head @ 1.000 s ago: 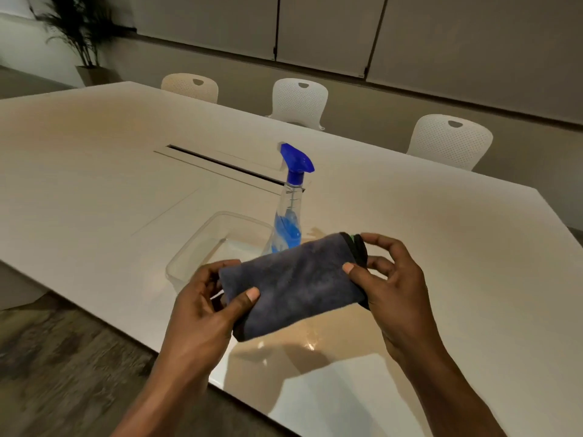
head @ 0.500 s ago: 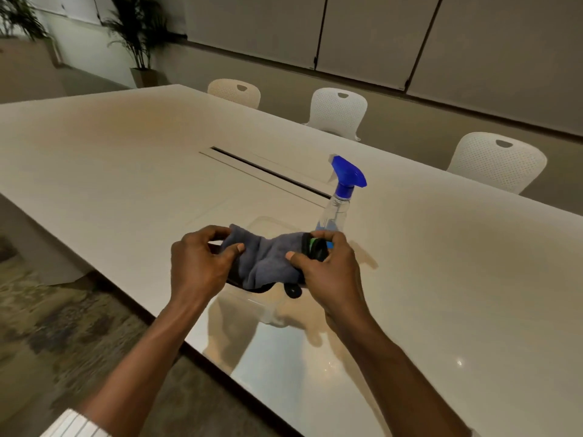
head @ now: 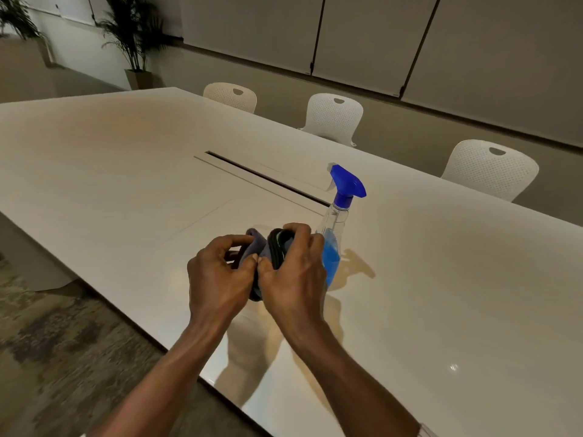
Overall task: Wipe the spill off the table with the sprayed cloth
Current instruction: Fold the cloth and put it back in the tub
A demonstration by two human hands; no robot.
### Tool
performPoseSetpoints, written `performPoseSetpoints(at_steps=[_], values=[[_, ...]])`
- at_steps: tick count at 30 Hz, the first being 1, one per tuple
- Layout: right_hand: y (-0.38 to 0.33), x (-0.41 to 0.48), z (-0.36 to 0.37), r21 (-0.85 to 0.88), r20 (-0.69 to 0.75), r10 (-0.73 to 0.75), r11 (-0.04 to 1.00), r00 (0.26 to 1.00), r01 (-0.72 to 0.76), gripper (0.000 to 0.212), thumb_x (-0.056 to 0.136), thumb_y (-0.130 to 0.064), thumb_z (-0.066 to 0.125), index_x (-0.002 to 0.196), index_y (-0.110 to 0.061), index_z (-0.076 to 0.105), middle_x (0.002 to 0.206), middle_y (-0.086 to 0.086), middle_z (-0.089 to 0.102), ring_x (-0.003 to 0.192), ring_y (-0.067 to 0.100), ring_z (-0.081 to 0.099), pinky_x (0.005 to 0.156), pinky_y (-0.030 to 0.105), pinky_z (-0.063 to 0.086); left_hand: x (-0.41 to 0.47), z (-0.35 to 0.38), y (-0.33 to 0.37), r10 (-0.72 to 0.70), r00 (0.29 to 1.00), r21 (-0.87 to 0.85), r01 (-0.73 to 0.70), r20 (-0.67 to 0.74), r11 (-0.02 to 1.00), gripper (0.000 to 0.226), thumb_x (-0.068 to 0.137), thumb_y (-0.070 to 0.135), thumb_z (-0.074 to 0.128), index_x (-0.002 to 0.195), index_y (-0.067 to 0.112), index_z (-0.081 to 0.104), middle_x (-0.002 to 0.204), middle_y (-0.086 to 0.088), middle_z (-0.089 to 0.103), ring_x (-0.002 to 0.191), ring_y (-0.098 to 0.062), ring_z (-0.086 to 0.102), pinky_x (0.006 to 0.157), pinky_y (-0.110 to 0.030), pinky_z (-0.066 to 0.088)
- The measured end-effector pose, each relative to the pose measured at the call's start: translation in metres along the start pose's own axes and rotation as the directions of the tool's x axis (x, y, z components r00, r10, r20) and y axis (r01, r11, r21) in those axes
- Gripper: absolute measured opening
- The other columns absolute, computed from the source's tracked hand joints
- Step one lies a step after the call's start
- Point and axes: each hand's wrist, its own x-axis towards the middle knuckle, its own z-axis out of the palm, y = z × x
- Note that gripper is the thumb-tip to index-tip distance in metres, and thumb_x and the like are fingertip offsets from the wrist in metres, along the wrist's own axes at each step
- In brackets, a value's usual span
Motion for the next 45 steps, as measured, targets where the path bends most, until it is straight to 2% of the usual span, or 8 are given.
performPoseSetpoints(at_steps=[4, 10, 15, 20, 25, 30, 38, 45], values=[[-0.002, -0.007, 0.009, -0.032, 0.004, -0.082, 0.996, 0.997, 0.082, 0.073, 0.087, -0.041, 0.076, 0.149, -0.027, 0.038, 0.131, 0.002, 0.045, 0.117, 0.013, 0.050, 0.095, 0.032, 0.058, -0.003, -0.002, 0.010, -0.110, 0.994, -0.169, 0.113, 0.022, 0.979, 0.011, 0.100, 0.035, 0.073, 0.100, 0.029, 0.083, 0.089, 0.009, 0.081, 0.083, -0.006, 0.077, 0.069, -0.028, 0.063], [0.000, -0.028, 0.011, 0.043, 0.124, -0.088, 0.996, 0.988, 0.083, 0.114, 0.079, -0.037, 0.079, 0.164, -0.034, 0.003, 0.154, -0.002, 0.040, 0.126, -0.005, 0.020, 0.109, 0.029, 0.048, 0.002, -0.001, 0.011, -0.229, 0.959, -0.248, 0.265, 0.166, 0.932, 0.076, 0.070, 0.081, 0.079, 0.120, 0.025, 0.071, 0.113, 0.009, 0.076, 0.097, -0.013, 0.076, 0.076, -0.031, 0.065], [0.001, -0.032, 0.004, 0.335, 0.231, -0.099, 0.942, 0.968, 0.016, 0.114, 0.081, -0.020, 0.080, 0.162, -0.041, 0.002, 0.153, -0.009, 0.054, 0.122, -0.007, 0.056, 0.104, 0.022, 0.053, 0.005, 0.000, 0.004, -0.344, 0.913, -0.395, 0.406, 0.221, 0.824, 0.057, 0.076, 0.050, 0.091, 0.115, 0.012, 0.072, 0.102, -0.010, 0.080, 0.093, -0.030, 0.080, 0.090, -0.057, 0.064], [0.016, -0.015, -0.011, 0.732, 0.254, -0.045, 0.662, 0.966, -0.162, 0.077, 0.090, -0.012, 0.079, 0.152, -0.030, 0.035, 0.131, -0.004, 0.070, 0.113, 0.011, 0.073, 0.094, 0.033, 0.062, 0.015, -0.005, -0.011, -0.289, 0.935, -0.431, 0.351, 0.206, 0.831, 0.022, 0.093, 0.025, 0.082, 0.109, 0.010, 0.077, 0.099, -0.013, 0.082, 0.093, -0.034, 0.079, 0.093, -0.061, 0.061], [0.028, 0.008, -0.006, 0.456, 0.113, 0.096, 0.879, 0.989, -0.137, 0.069, 0.080, -0.024, 0.089, 0.138, -0.026, 0.051, 0.128, -0.006, 0.058, 0.111, 0.010, 0.063, 0.071, 0.007, 0.056, 0.017, 0.003, -0.014, -0.278, 0.938, -0.472, 0.343, 0.205, 0.812, 0.015, 0.096, 0.015, 0.077, 0.110, 0.013, 0.075, 0.102, -0.008, 0.082, 0.098, -0.031, 0.080, 0.087, -0.047, 0.064], [0.040, 0.033, -0.009, 0.450, 0.383, 0.167, 0.825, 0.908, -0.342, 0.093, 0.075, -0.023, 0.091, 0.152, -0.026, 0.040, 0.130, 0.005, 0.066, 0.111, 0.018, 0.068, 0.078, 0.024, 0.061, 0.026, 0.003, -0.022, -0.263, 0.920, -0.539, 0.384, 0.290, 0.749, 0.027, 0.098, 0.002, 0.070, 0.124, 0.007, 0.069, 0.118, -0.018, 0.077, 0.112, -0.044, 0.073, 0.099, -0.063, 0.058], [0.056, 0.045, -0.007, 0.253, 0.332, -0.083, 0.967, 0.939, -0.004, 0.065, 0.074, -0.016, 0.090, 0.131, -0.022, 0.060, 0.115, -0.011, 0.065, 0.103, 0.005, 0.062, 0.072, -0.001, 0.046, 0.051, -0.022, -0.030, 0.144, 0.879, -0.144, -0.087, 0.454, 0.986, 0.072, 0.083, -0.014, 0.080, 0.136, 0.032, 0.064, 0.129, 0.009, 0.072, 0.126, -0.012, 0.066, 0.104, -0.036, 0.057], [0.077, 0.040, 0.021, -0.092, 0.128, -0.544, 0.826, 0.830, 0.556, 0.034, 0.077, -0.017, 0.076, 0.110, -0.015, 0.066, 0.105, 0.001, 0.065, 0.093, 0.018, 0.062, 0.079, 0.035, 0.056, 0.052, -0.022, -0.047, 0.430, 0.719, 0.209, -0.614, 0.547, 0.761, 0.072, 0.071, -0.009, 0.070, 0.133, 0.026, 0.057, 0.127, 0.003, 0.060, 0.113, -0.025, 0.055, 0.085, -0.051, 0.054]])
